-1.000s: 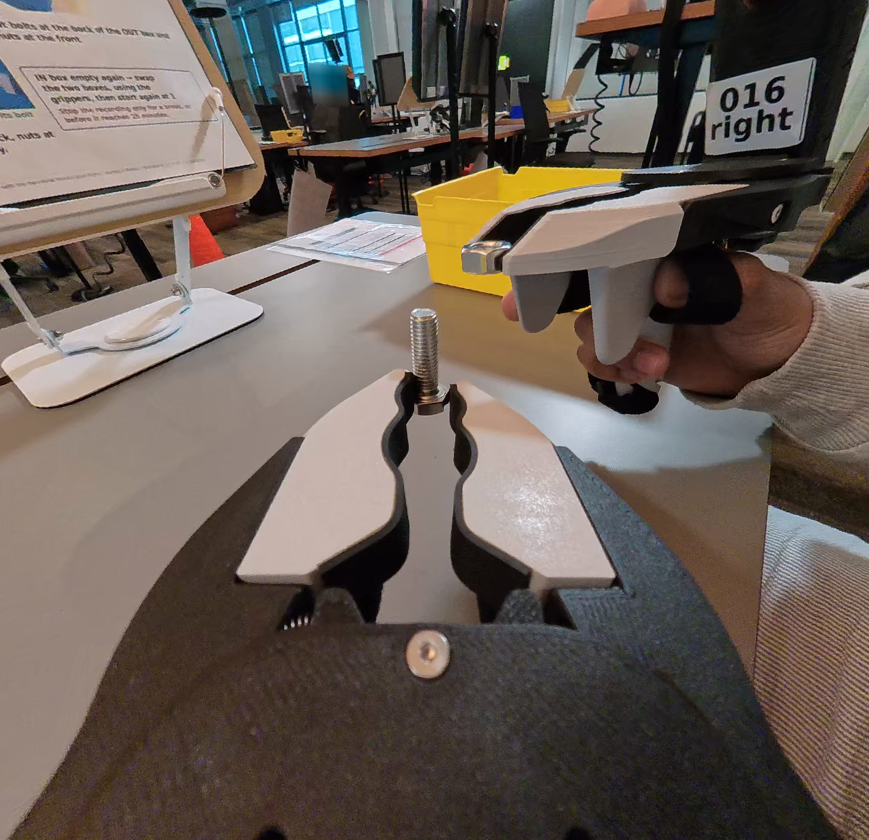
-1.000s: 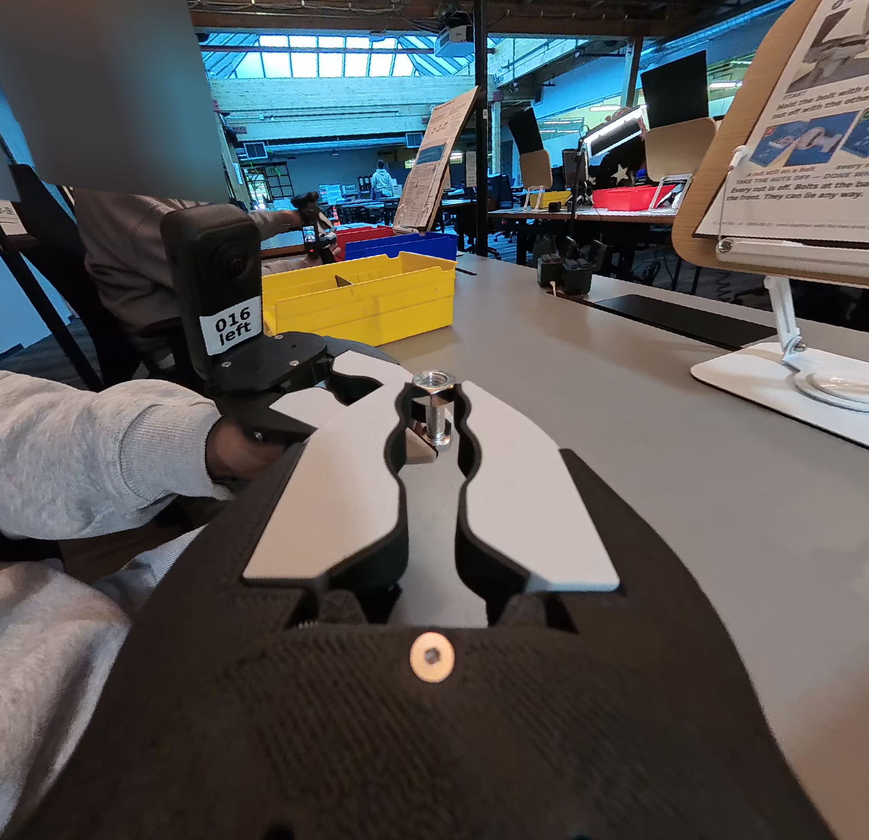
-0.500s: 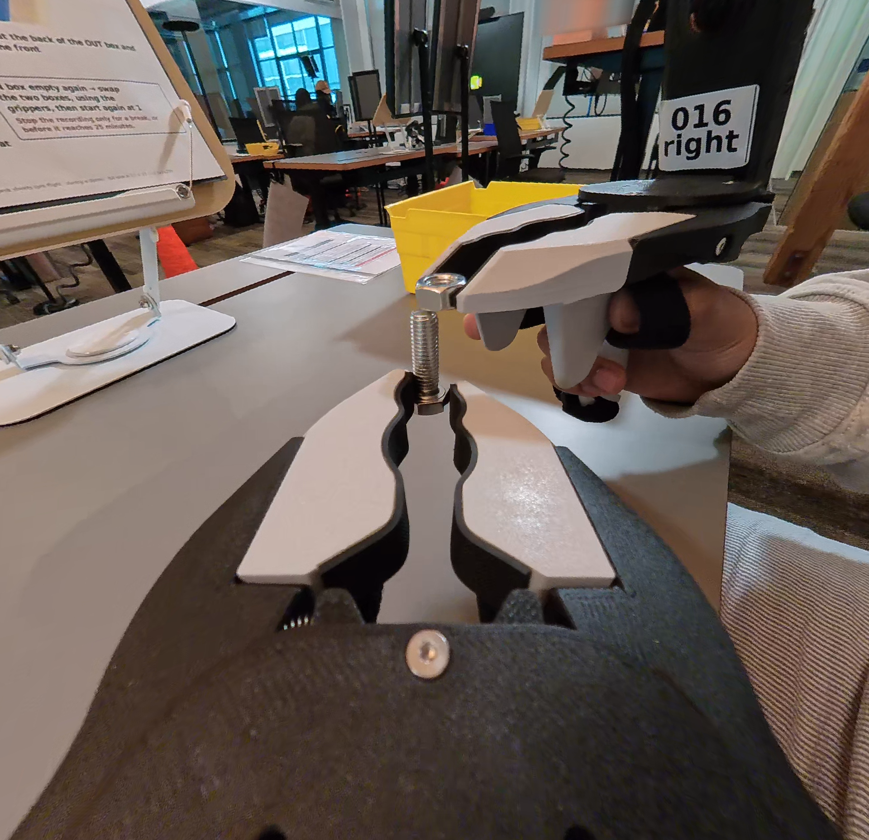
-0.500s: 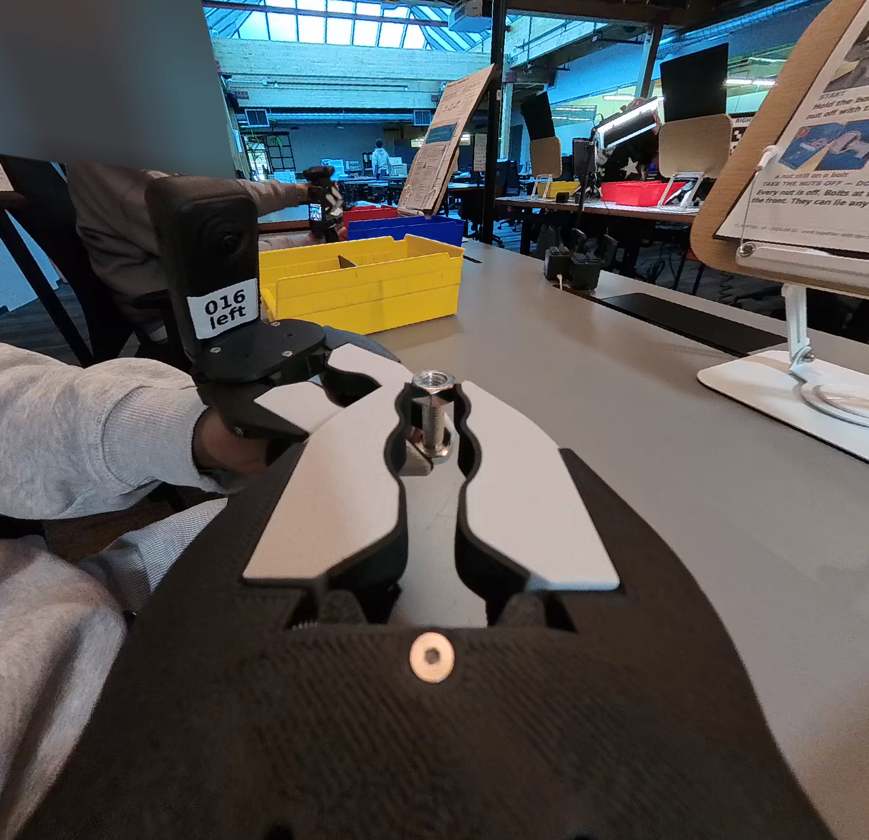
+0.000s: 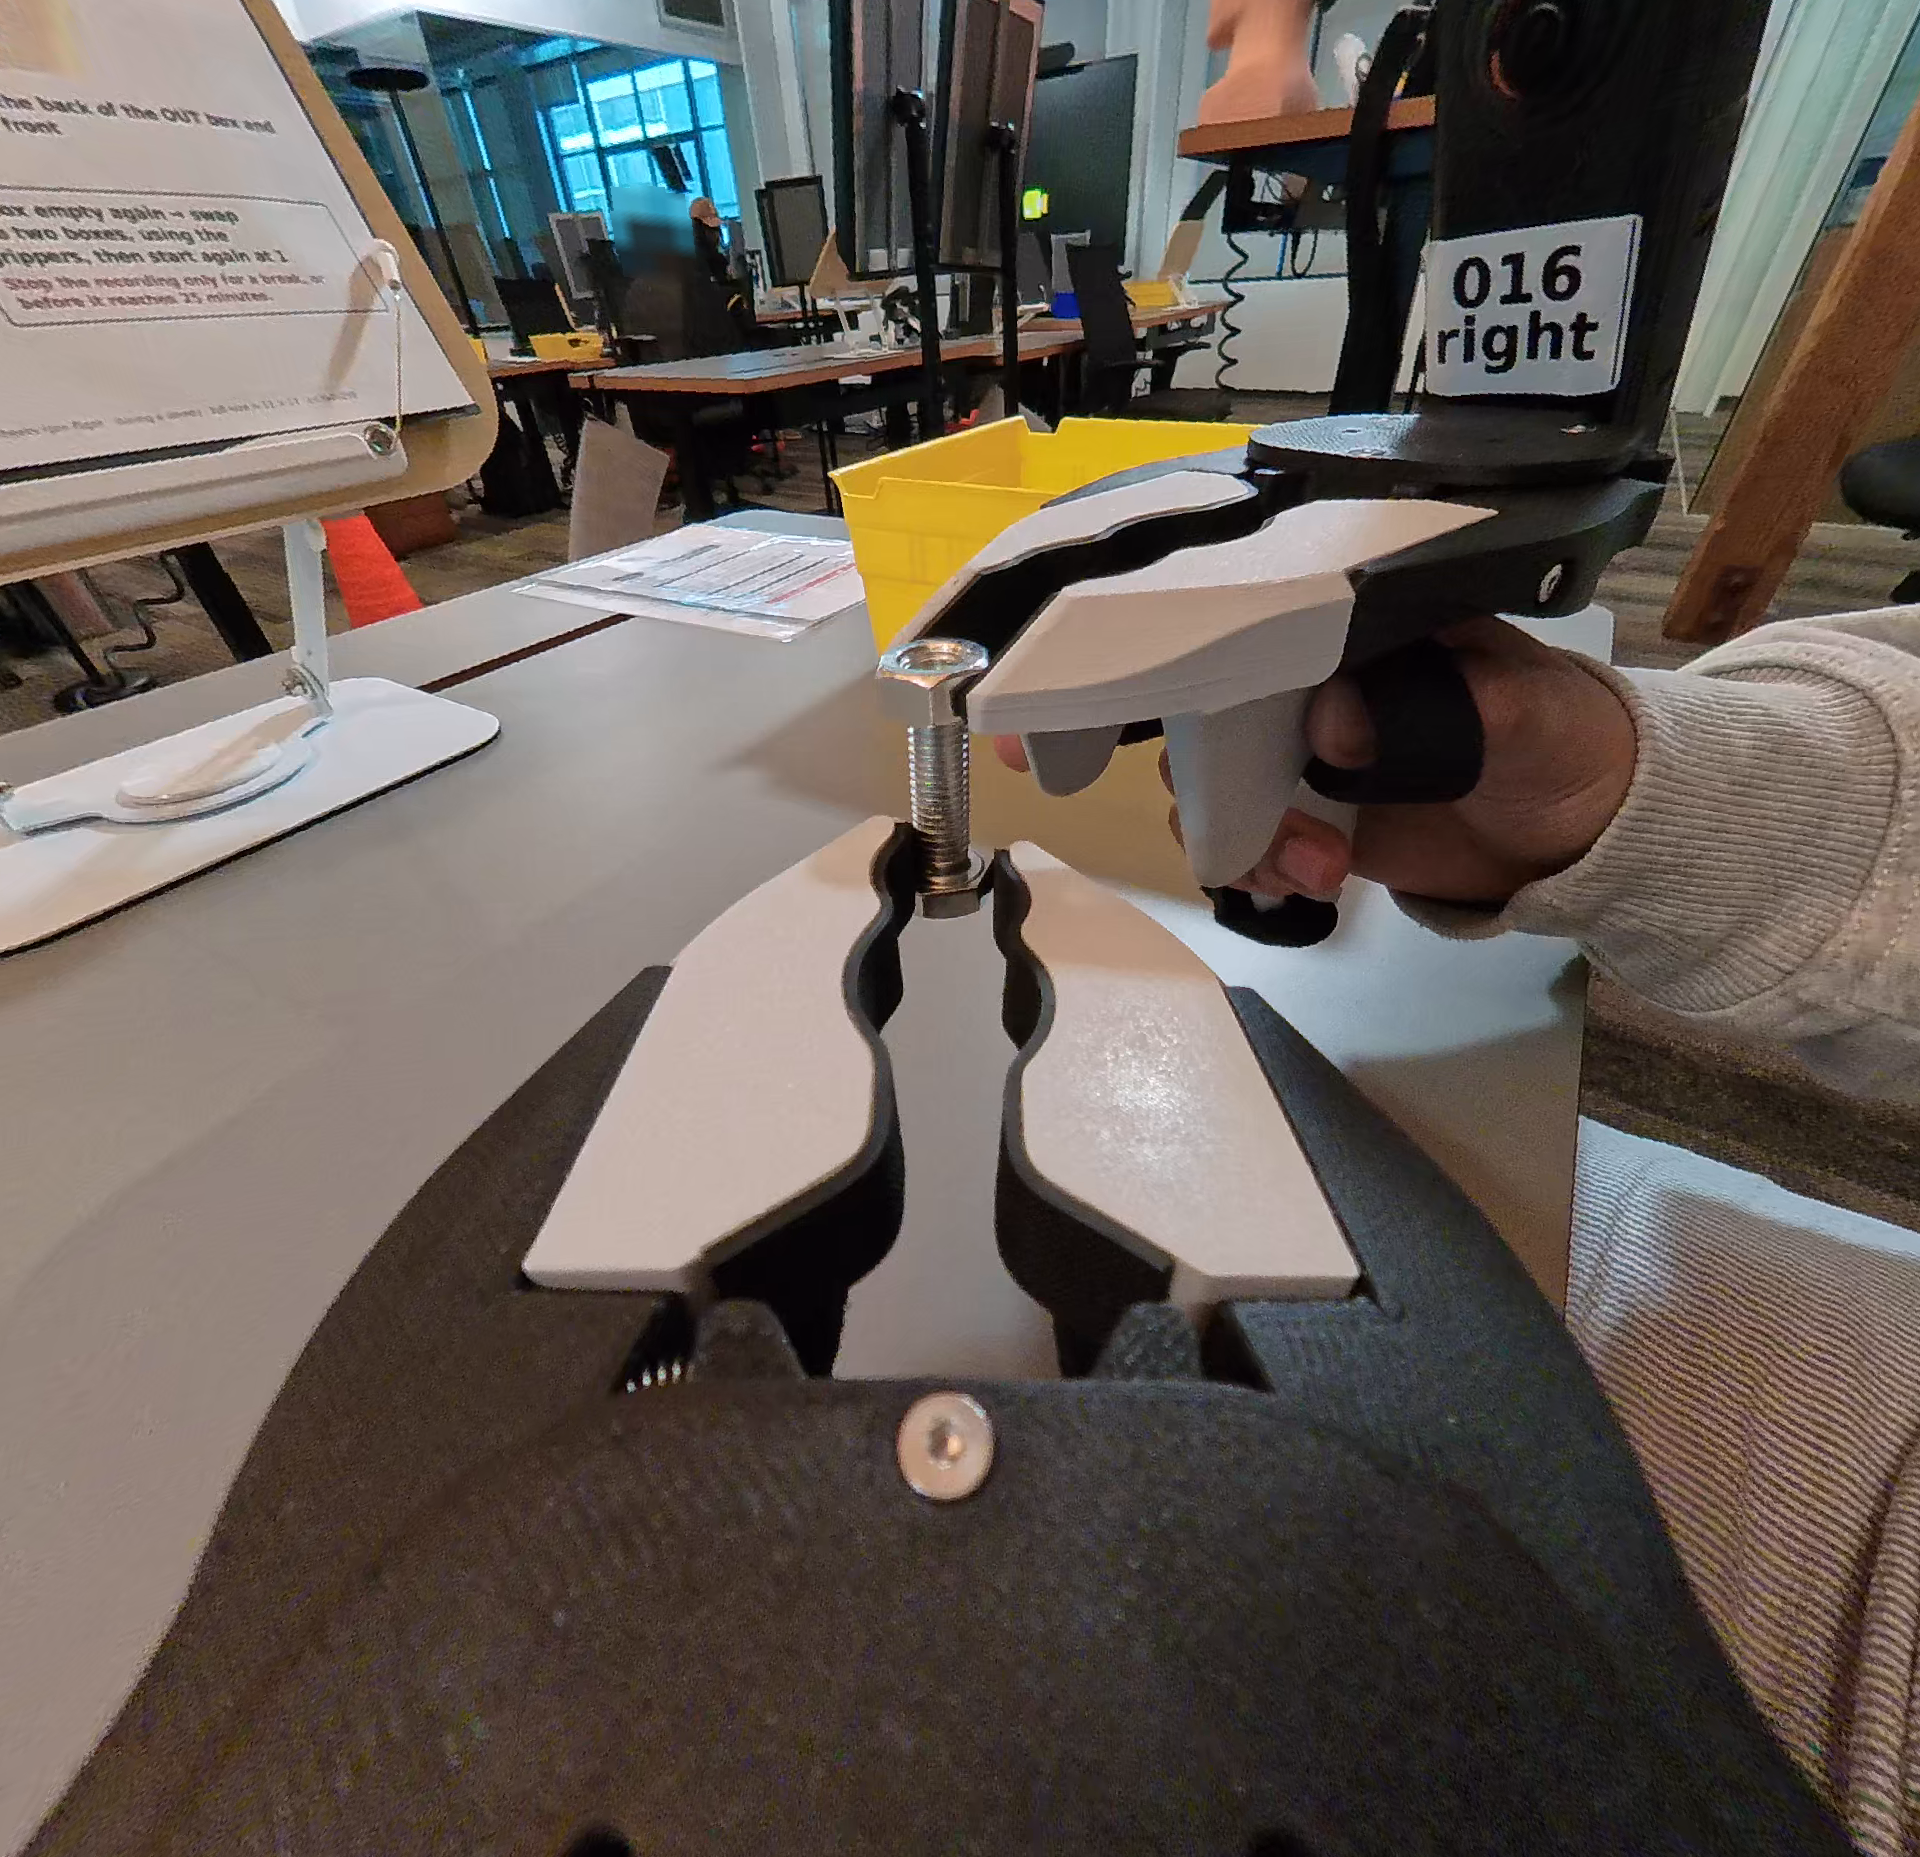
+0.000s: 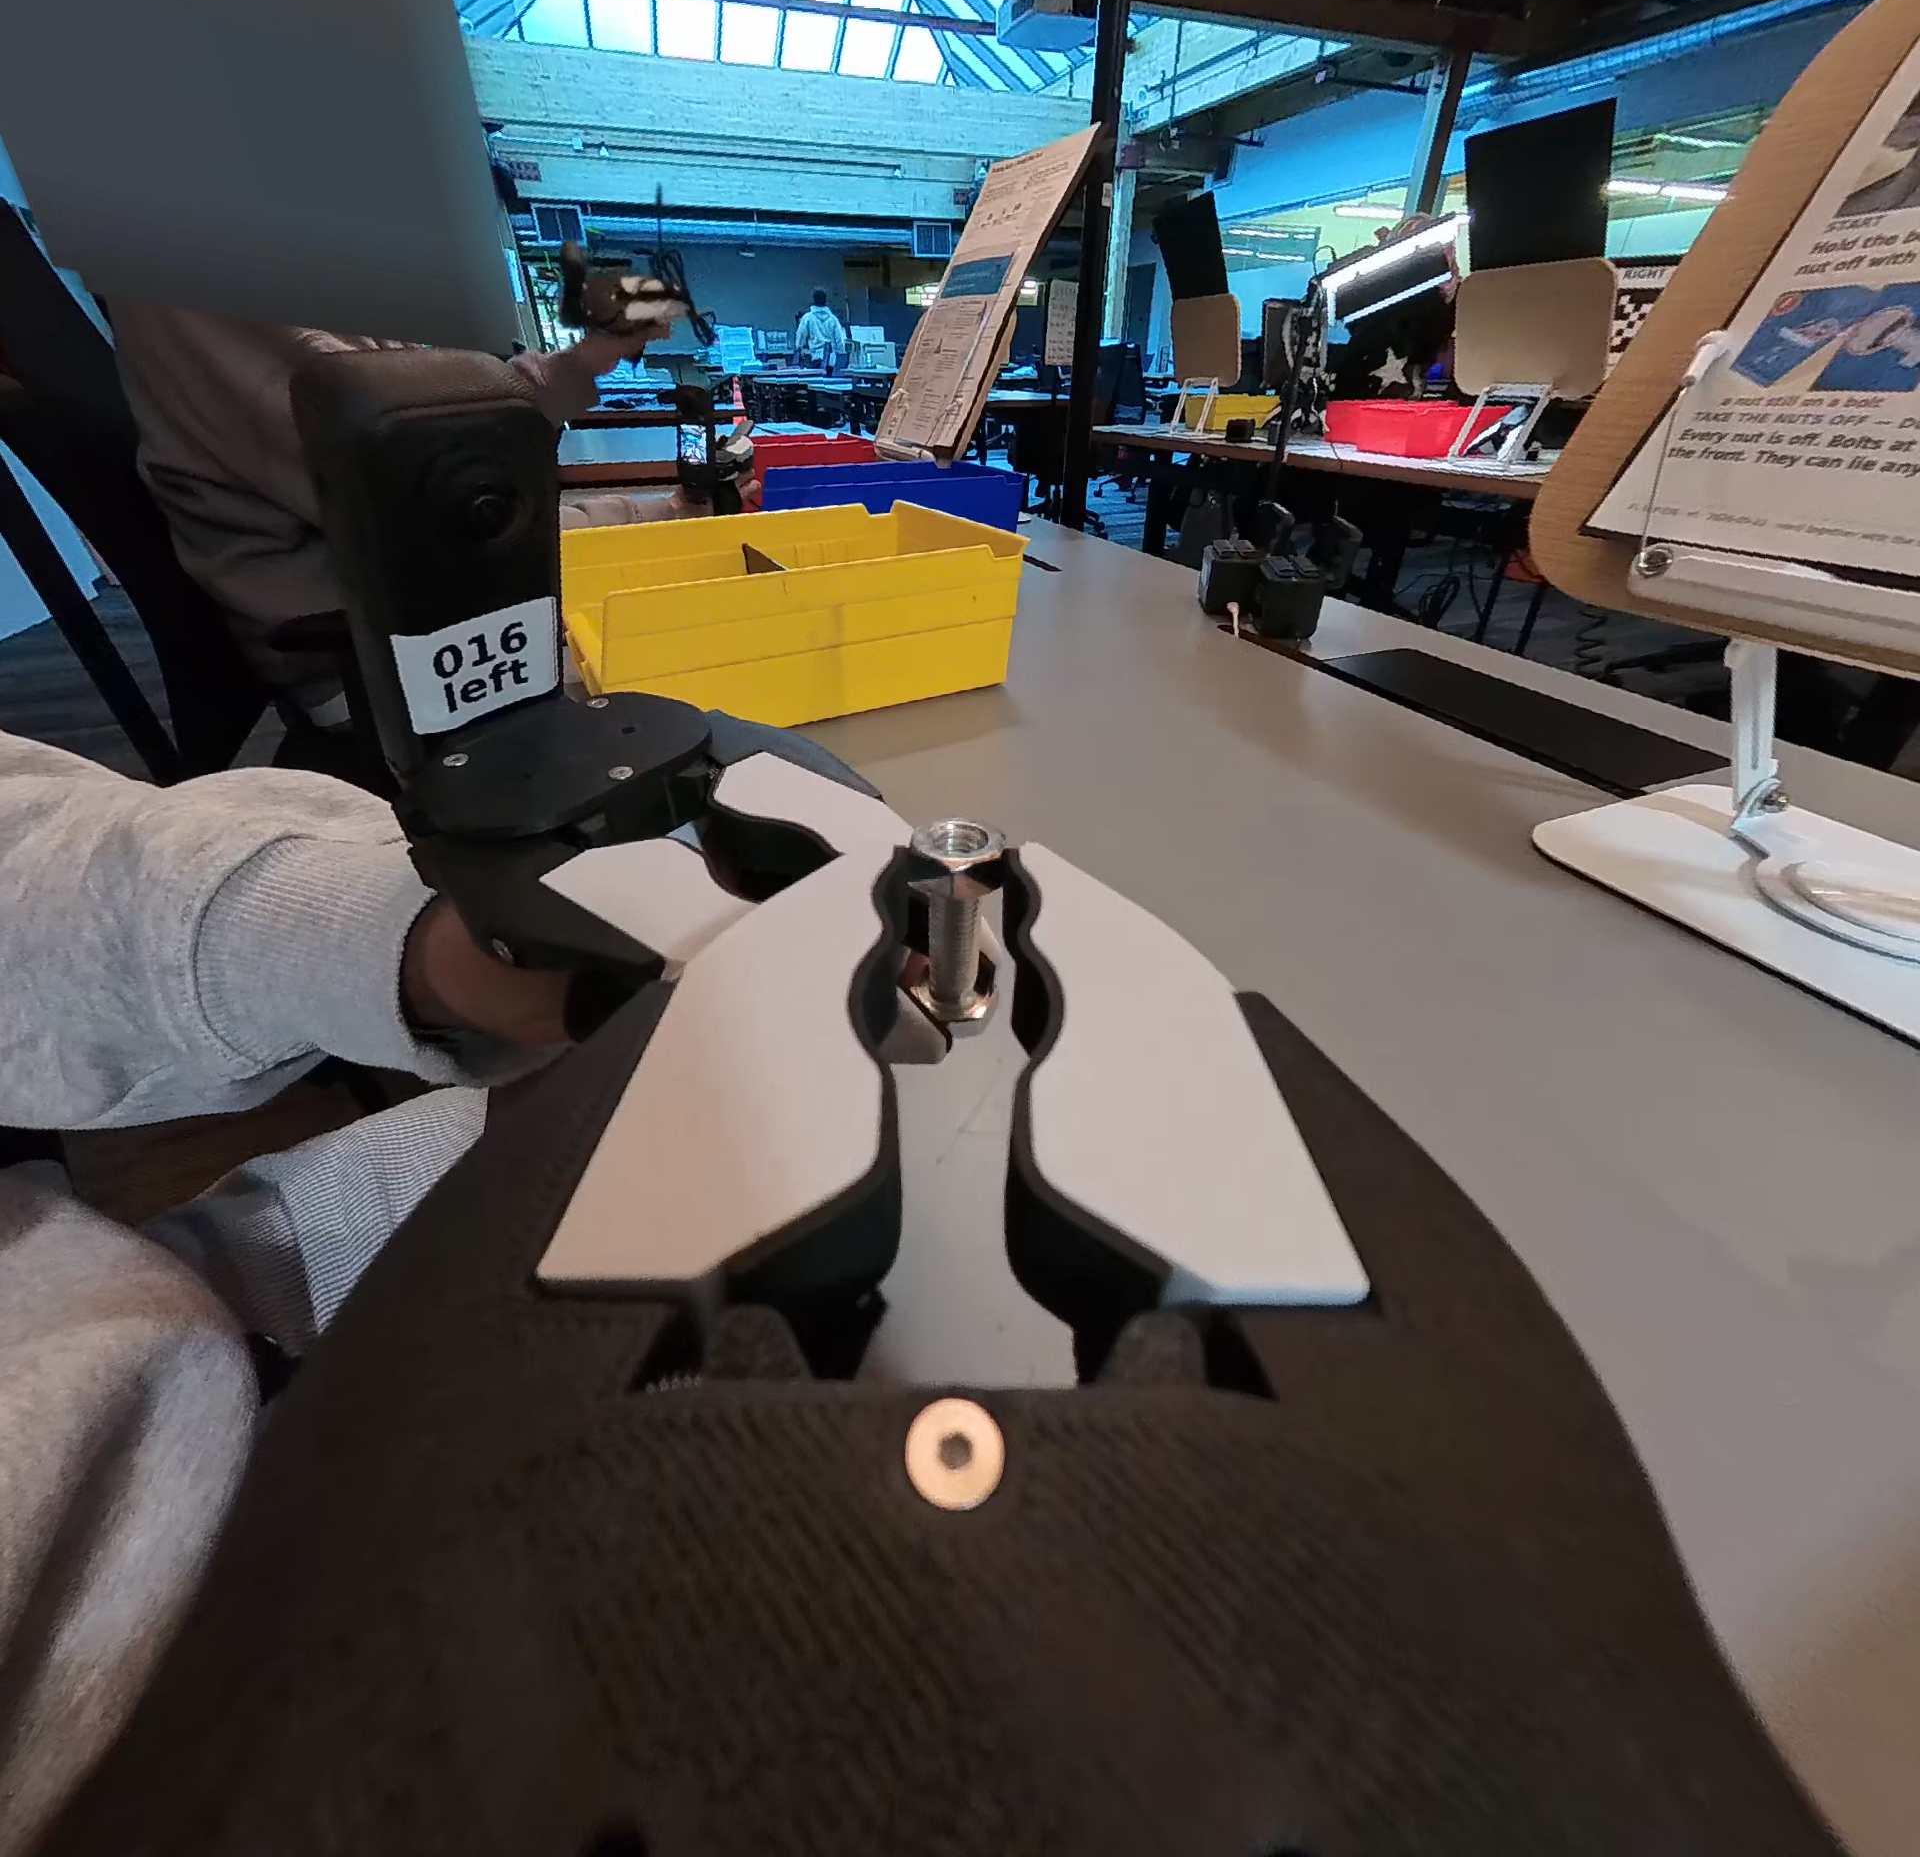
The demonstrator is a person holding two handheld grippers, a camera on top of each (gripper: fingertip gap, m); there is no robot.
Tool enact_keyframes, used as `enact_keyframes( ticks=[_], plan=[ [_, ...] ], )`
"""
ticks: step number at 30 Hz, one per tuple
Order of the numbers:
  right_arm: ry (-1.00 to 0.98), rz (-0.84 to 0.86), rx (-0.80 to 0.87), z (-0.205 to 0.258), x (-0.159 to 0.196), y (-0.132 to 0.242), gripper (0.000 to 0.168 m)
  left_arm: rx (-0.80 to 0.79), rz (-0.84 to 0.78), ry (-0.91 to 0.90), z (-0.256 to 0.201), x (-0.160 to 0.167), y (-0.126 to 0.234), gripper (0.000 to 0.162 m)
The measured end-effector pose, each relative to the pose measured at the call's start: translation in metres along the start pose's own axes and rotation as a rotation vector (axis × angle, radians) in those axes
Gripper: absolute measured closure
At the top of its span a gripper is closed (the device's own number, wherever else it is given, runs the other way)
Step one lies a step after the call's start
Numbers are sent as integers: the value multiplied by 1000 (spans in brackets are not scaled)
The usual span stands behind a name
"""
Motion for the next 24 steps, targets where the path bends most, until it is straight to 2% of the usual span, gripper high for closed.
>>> enact_keyframes(
  ticks=[7, 18, 24],
  plan=[
    [21, -18, 23, 3, 0, -2, 151, 17, -27, 62, 1, 0, 1, 147],
    [1, -25, 17, 2, 0, -2, 151, 15, -30, 58, 1, 0, 1, 147],
    [-7, -29, 16, 2, 0, -3, 141, 11, -37, 69, 3, 0, 1, 147]
  ],
)
Point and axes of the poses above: each gripper's, where its closed fingertips meet, y back along the fingers, x out of its underside, z = x × y across the jaws, the point moved 10 cm from there along y, back along the fingers, and after that the axes turned 3 degrees about y, right-handed, at the moved point
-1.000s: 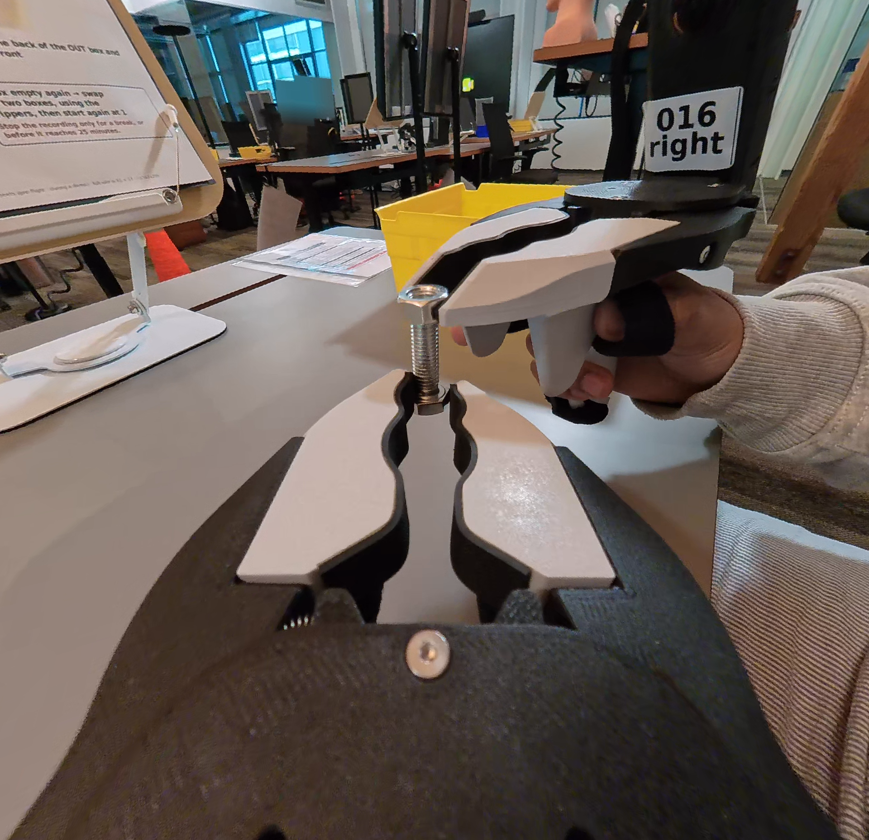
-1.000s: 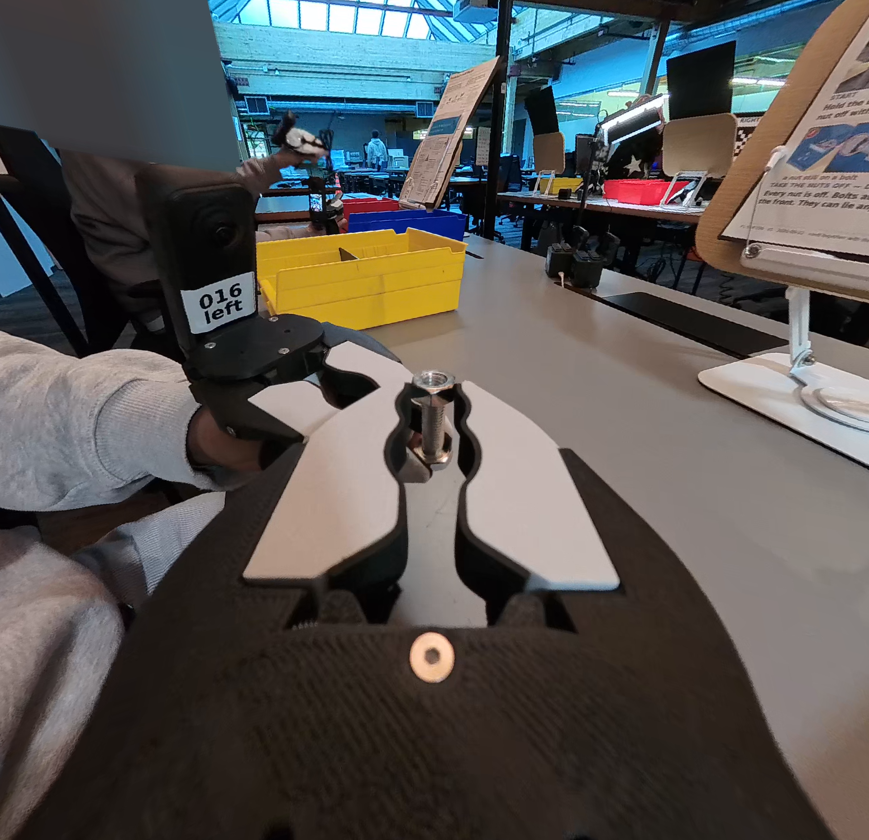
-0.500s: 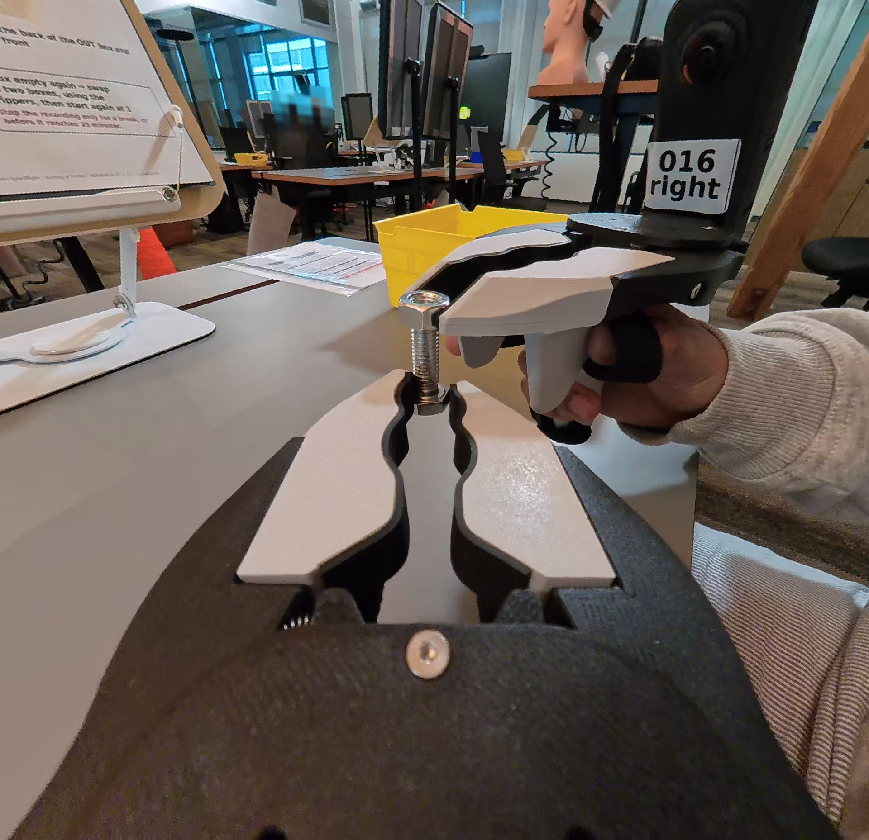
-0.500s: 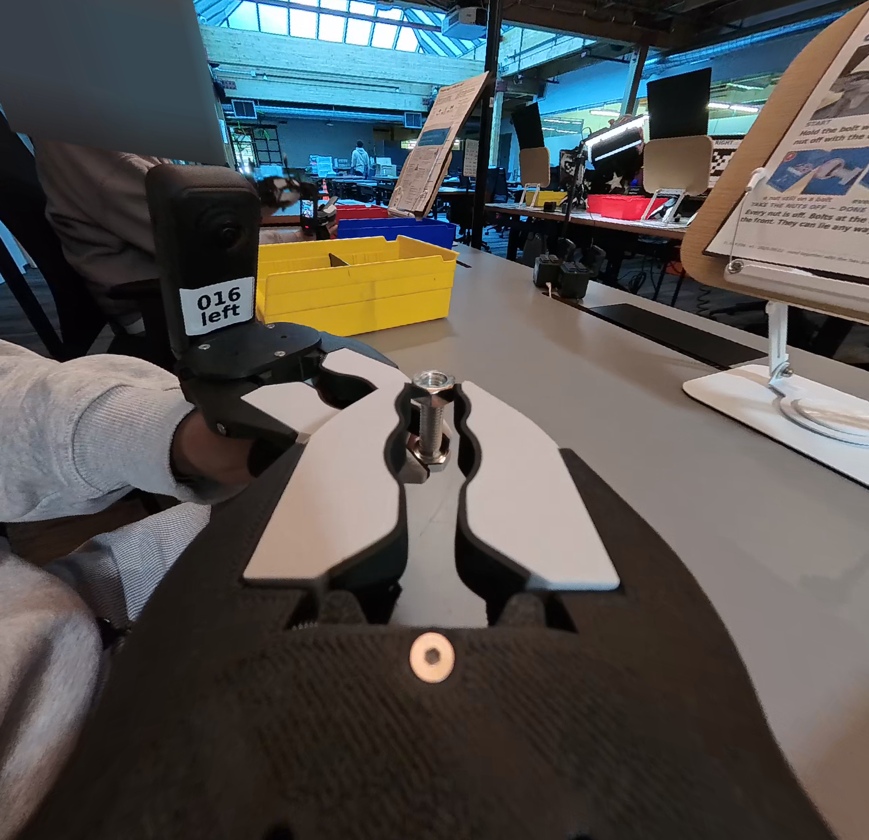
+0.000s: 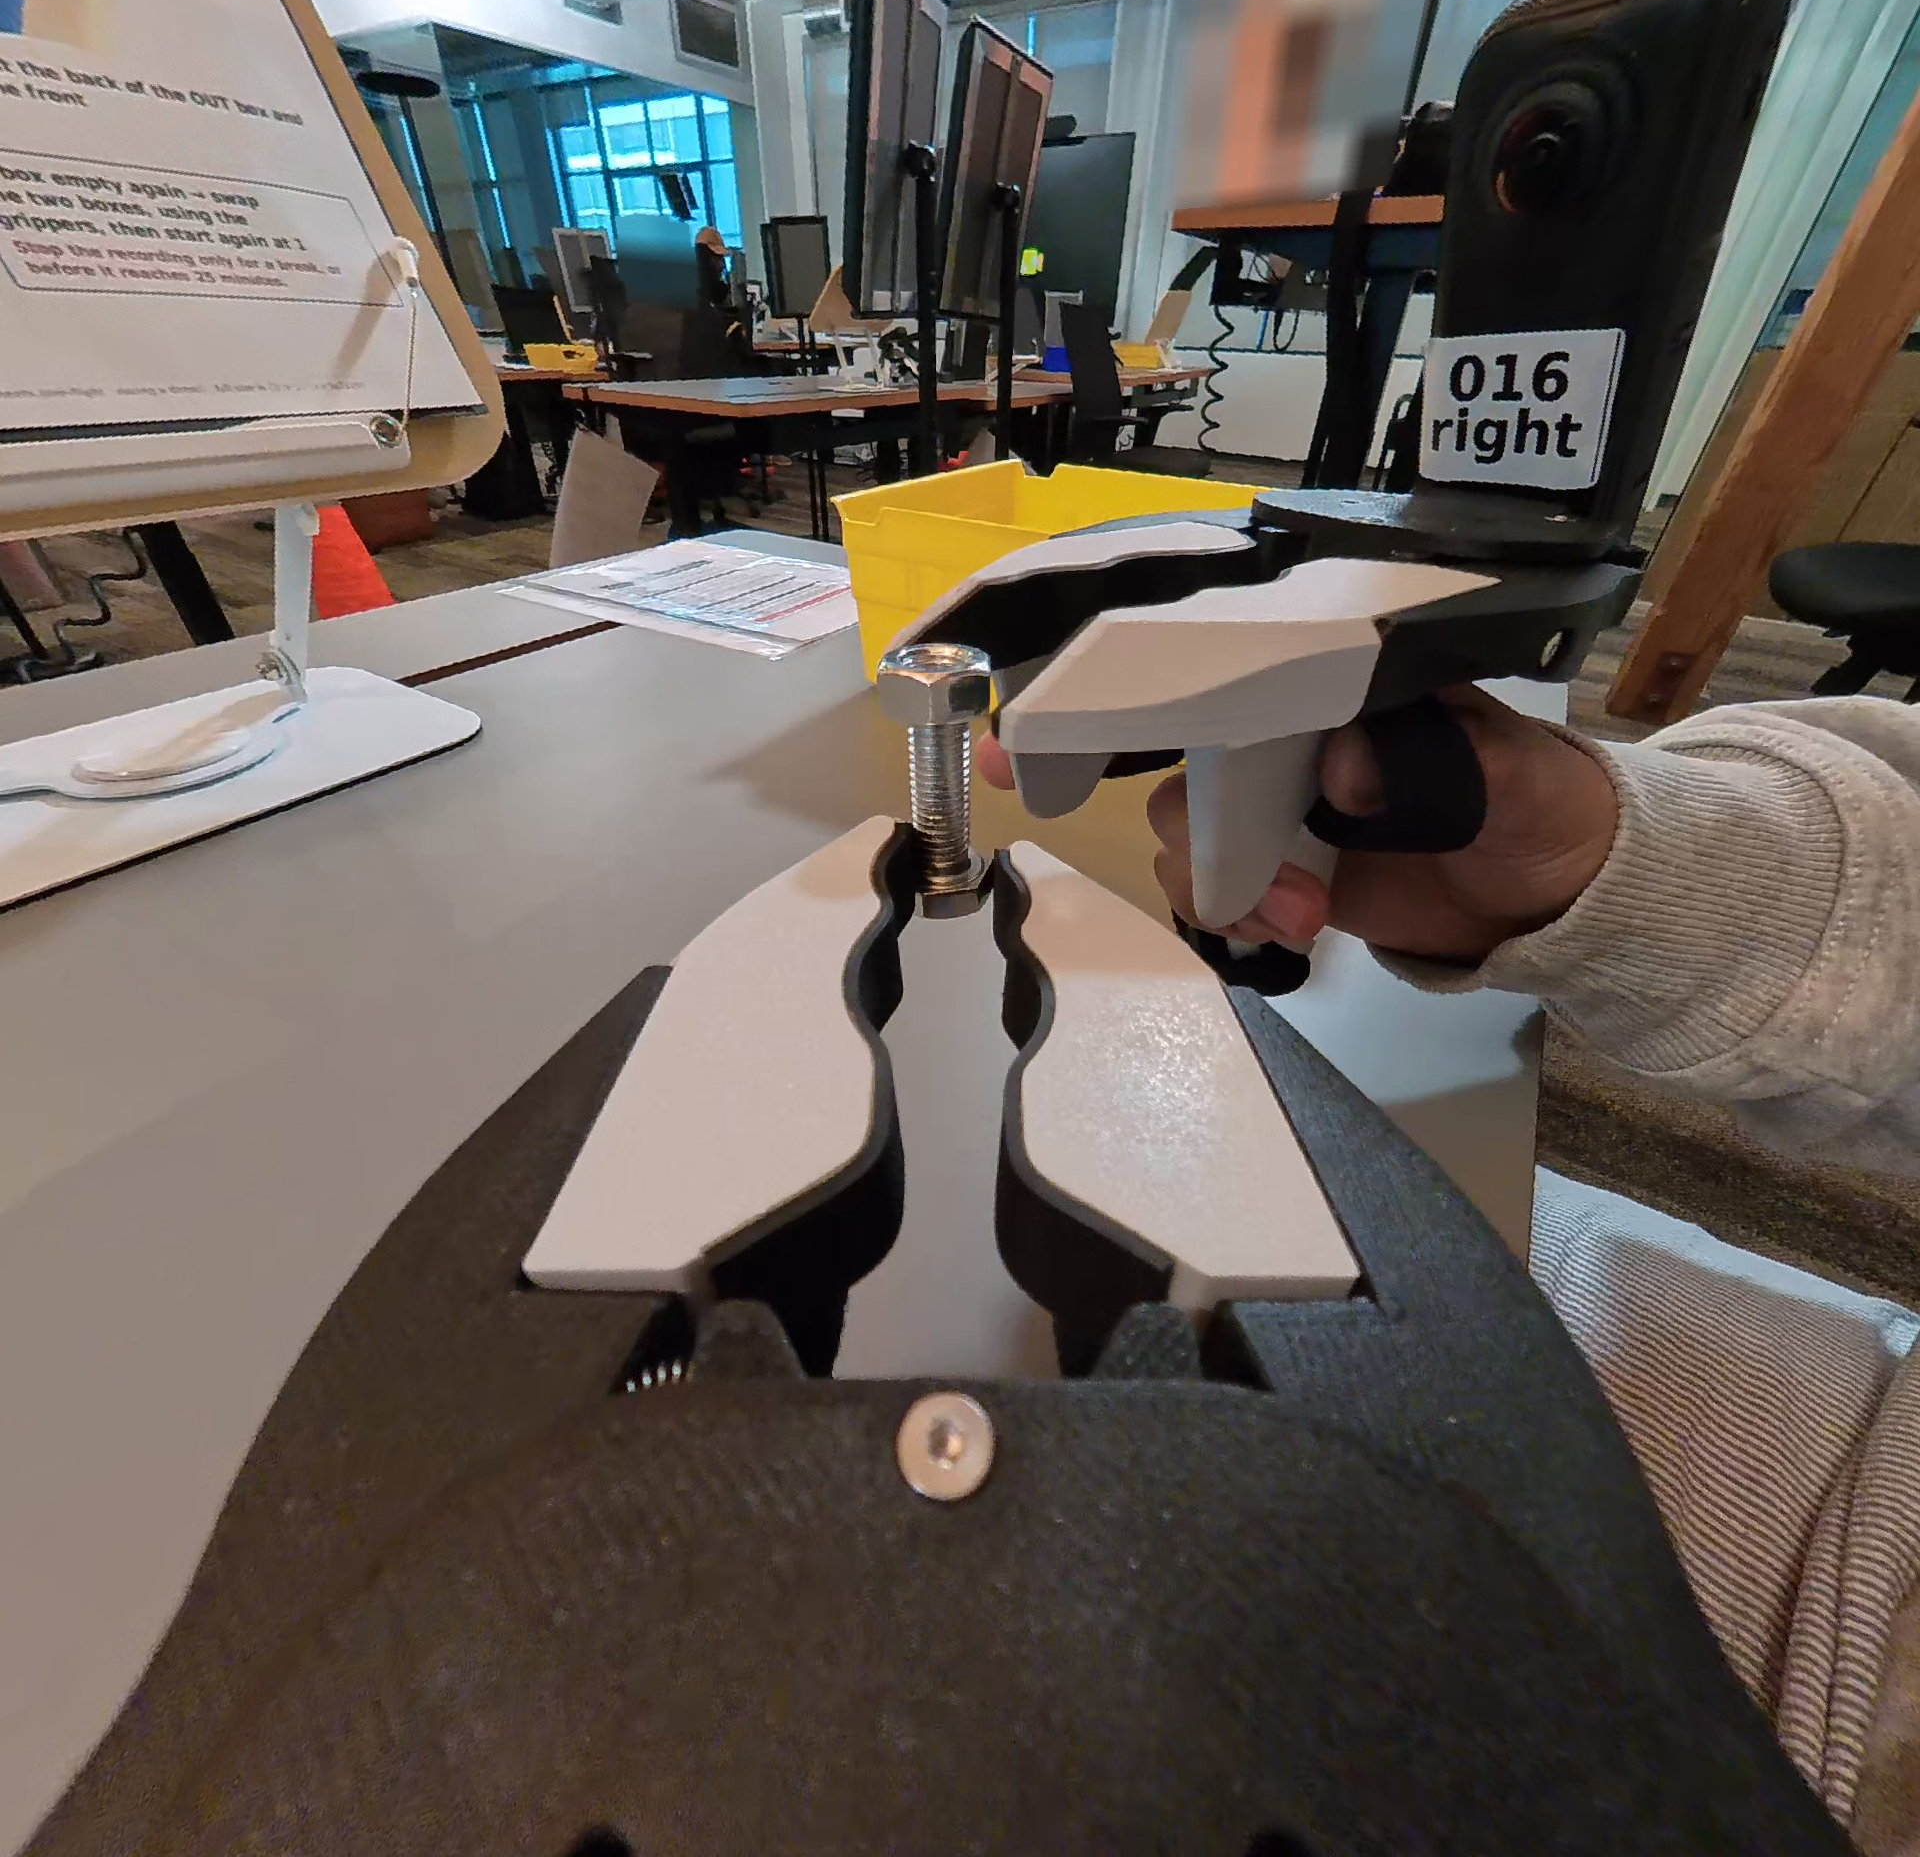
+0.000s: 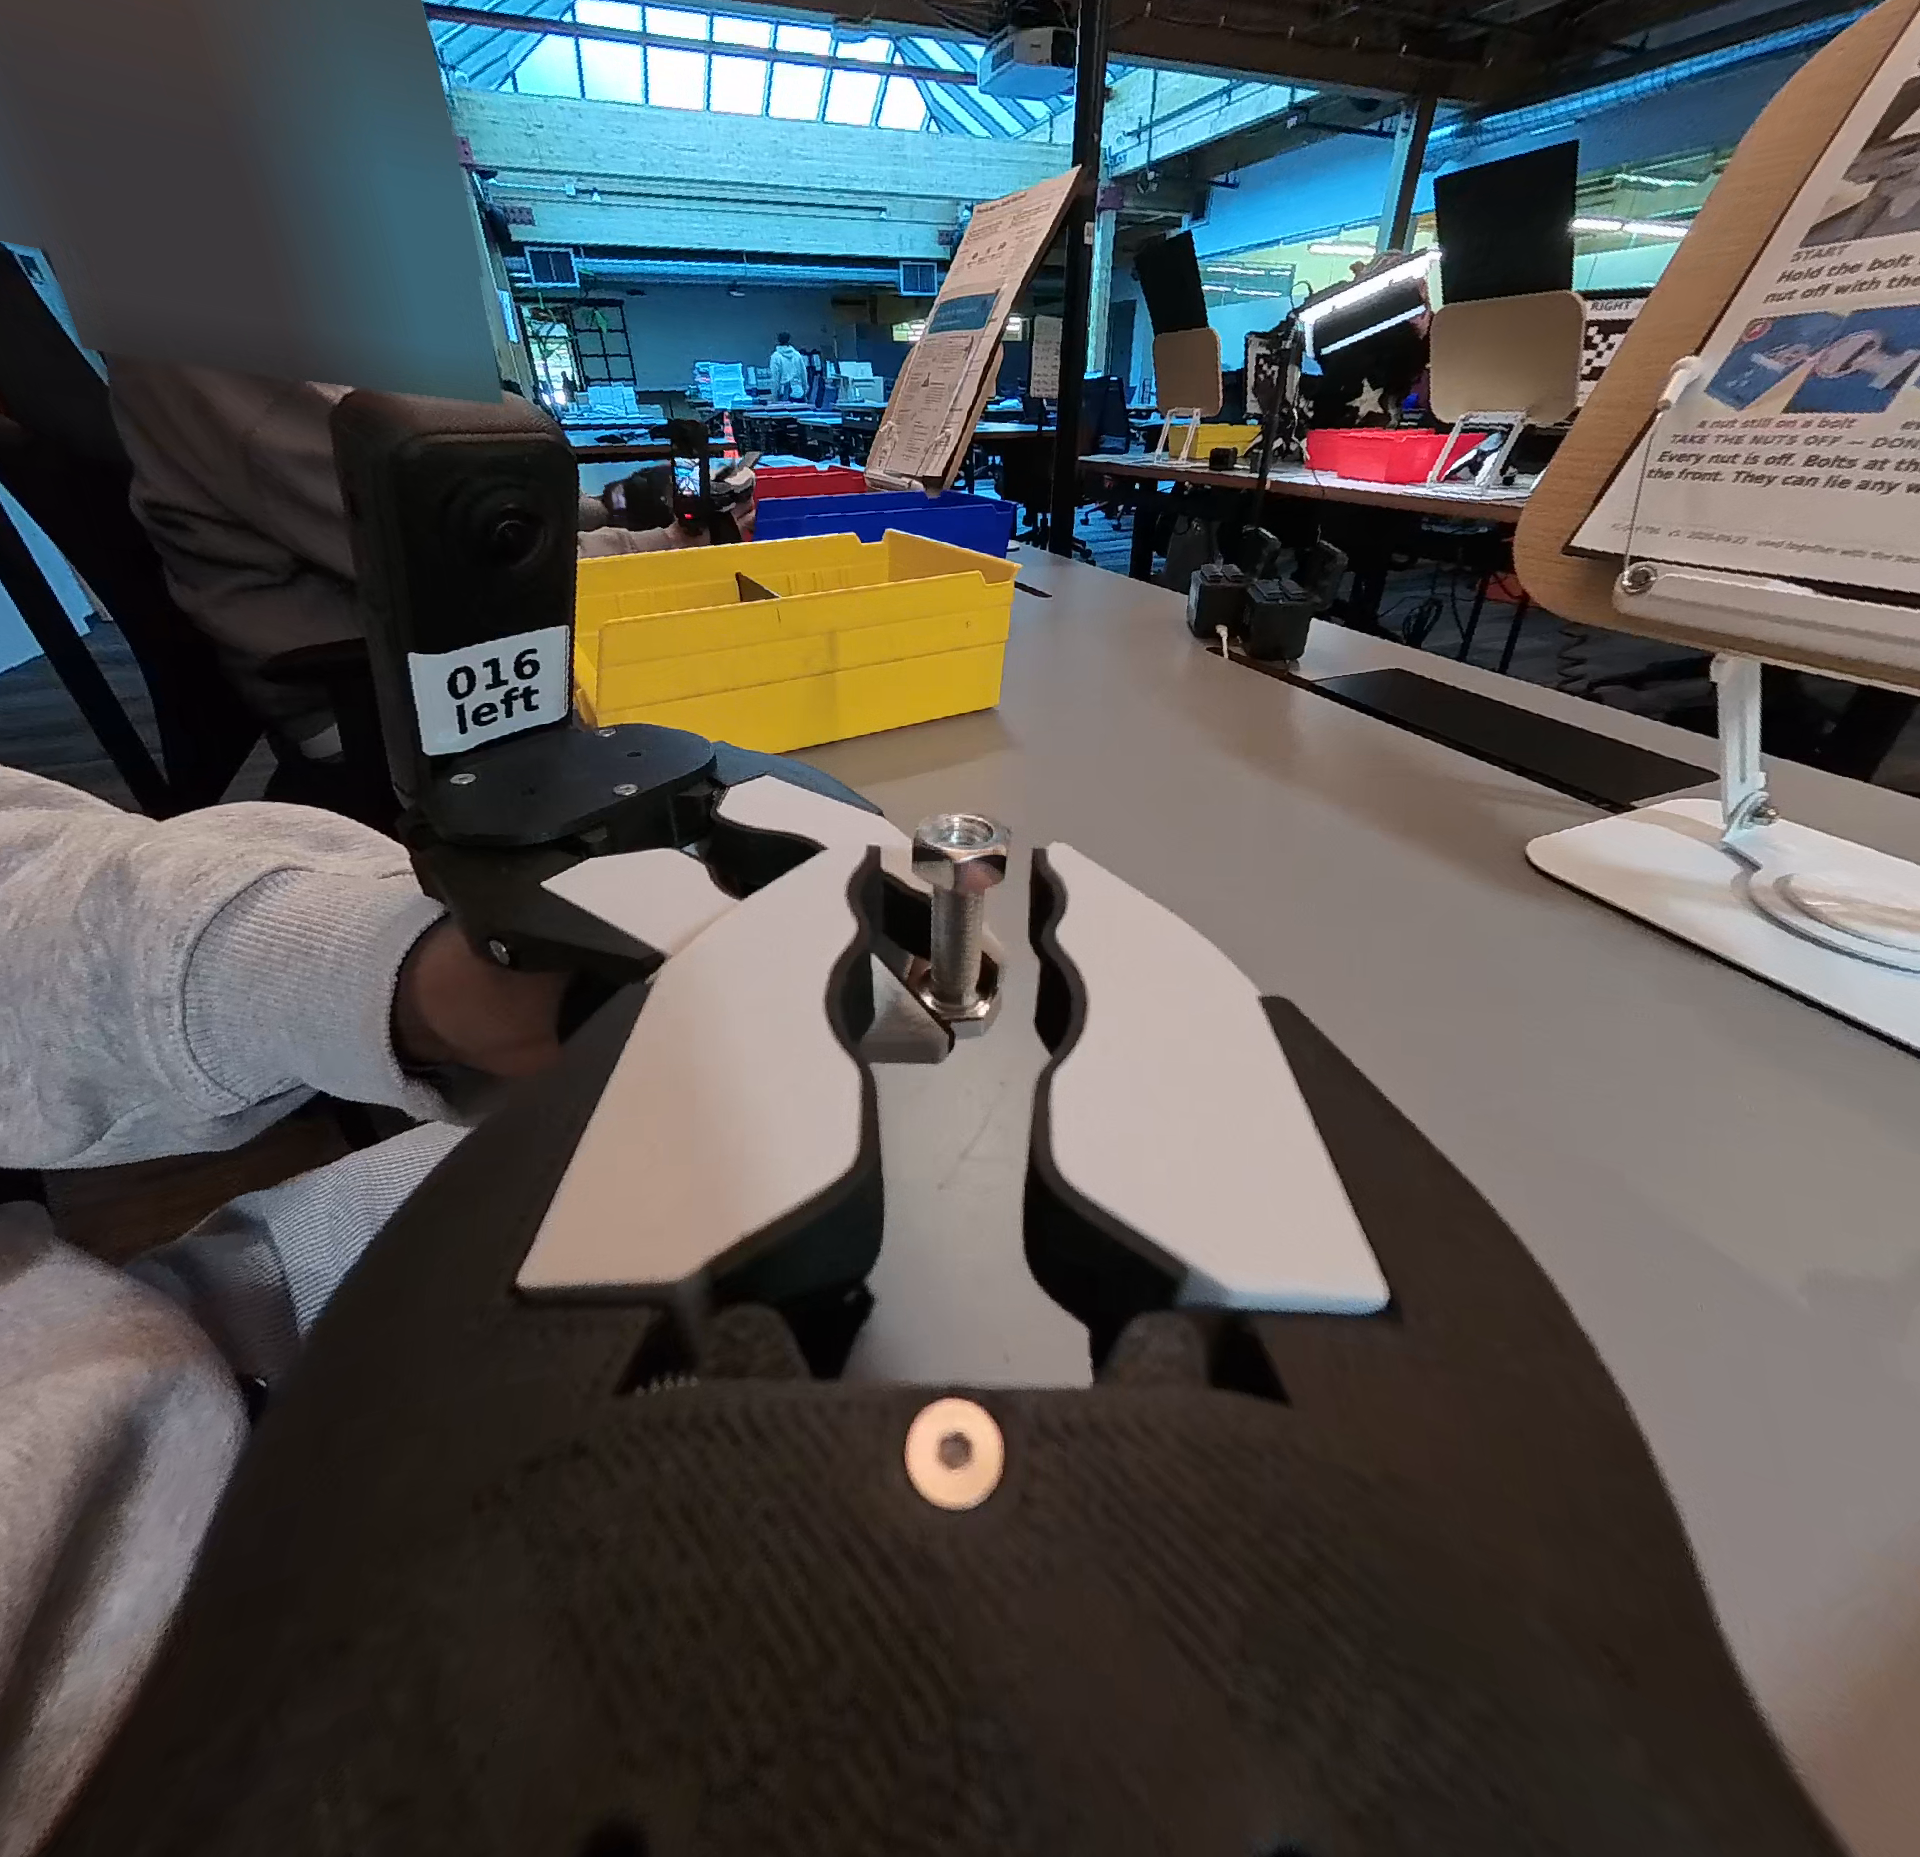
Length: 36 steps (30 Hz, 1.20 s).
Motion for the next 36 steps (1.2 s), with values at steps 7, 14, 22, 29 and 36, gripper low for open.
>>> enact_keyframes(
  ticks=[7, 14, 22, 29, 36],
  plan=[
    [2, -3, -12, 1, -1, 1, 145, -6, -5, 23, 4, 0, 1, 147],
    [5, -13, -6, 0, -2, 3, 149, -5, -4, 16, 3, 0, 1, 147],
    [8, -14, -21, 1, -2, 2, 151, -9, -7, 20, 4, 0, 2, 147],
    [10, -24, -5, 0, -3, 3, 149, -8, -5, 20, 4, 0, 2, 147],
    [3, -13, -35, 2, -2, 2, 153, -15, -11, 29, 5, -1, 2, 147]
  ],
)
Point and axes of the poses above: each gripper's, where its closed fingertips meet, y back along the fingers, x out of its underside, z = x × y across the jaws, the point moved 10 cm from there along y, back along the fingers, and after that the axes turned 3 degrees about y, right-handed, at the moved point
